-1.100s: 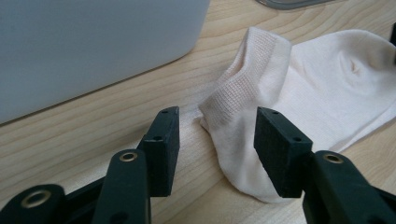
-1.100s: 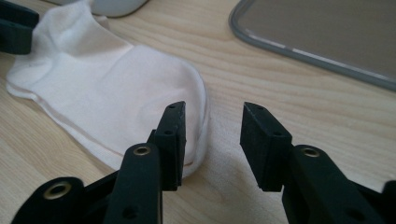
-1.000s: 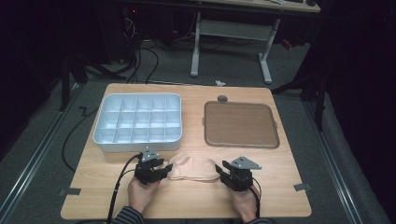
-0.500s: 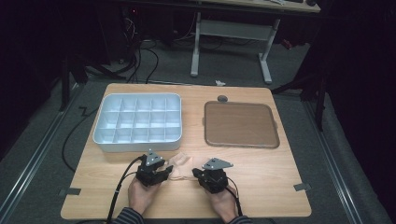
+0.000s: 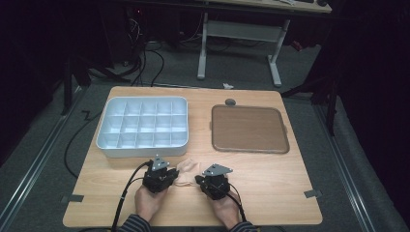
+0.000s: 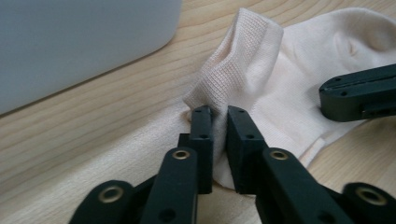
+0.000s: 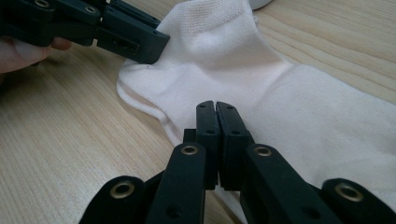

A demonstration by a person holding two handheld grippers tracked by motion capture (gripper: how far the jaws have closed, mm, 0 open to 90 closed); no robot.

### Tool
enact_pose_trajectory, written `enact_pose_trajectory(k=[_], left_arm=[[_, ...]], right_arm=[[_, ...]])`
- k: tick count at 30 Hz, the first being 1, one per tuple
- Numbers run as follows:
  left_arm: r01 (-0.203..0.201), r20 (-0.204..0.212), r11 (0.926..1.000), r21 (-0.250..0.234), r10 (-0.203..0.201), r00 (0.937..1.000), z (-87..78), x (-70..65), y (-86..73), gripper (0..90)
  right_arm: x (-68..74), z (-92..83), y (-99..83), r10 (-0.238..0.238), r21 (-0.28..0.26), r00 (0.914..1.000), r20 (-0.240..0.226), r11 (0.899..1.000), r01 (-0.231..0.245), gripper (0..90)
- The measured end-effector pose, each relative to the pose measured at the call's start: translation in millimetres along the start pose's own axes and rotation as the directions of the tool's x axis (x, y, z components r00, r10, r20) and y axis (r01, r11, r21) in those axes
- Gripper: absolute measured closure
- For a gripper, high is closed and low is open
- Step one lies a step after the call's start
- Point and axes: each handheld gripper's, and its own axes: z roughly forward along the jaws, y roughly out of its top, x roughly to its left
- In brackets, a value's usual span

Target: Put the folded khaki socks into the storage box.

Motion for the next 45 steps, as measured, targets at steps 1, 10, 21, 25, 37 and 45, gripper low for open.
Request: enact_pose_trajectory(k=[1,10,21,25,37,45], left_arm=[[0.008,0.013,1.0000,0.001,-0.008,0.9999,0.4,1.2,0.2,83.5],[0.062,0.094,0.9981,0.005,-0.062,0.9937,-1.5,13.2,1.4,86.8],[0.083,0.138,0.9963,-0.022,-0.079,0.9873,-10.1,14.2,4.1,87.0],[0.073,0.144,0.9970,-0.026,-0.069,0.9871,-13.8,12.0,4.5,87.0],[0.078,0.179,0.9954,-0.056,-0.067,0.9815,-22.2,10.3,6.3,87.1],[0.070,0.185,0.9952,-0.069,-0.056,0.9812,-25.3,8.5,10.9,87.1]], right_arm=[[-0.1,0.0,-0.2,0.000,0.000,1.0000,-0.001,1.000,0.000,88.5],[0.2,-0.4,-1.5,-0.006,-0.003,1.0000,0.001,1.000,0.006,88.8],[0.0,-0.4,-1.4,-0.009,-0.003,1.0000,-0.001,1.000,0.009,88.8],[0.4,-0.3,-0.9,-0.009,0.000,1.0000,0.001,1.000,0.009,88.8],[1.7,0.9,1.2,-0.020,0.008,0.9998,0.001,1.000,0.020,88.8],[3.5,2.0,2.6,-0.022,0.014,0.9998,-0.005,1.000,0.022,88.8]])
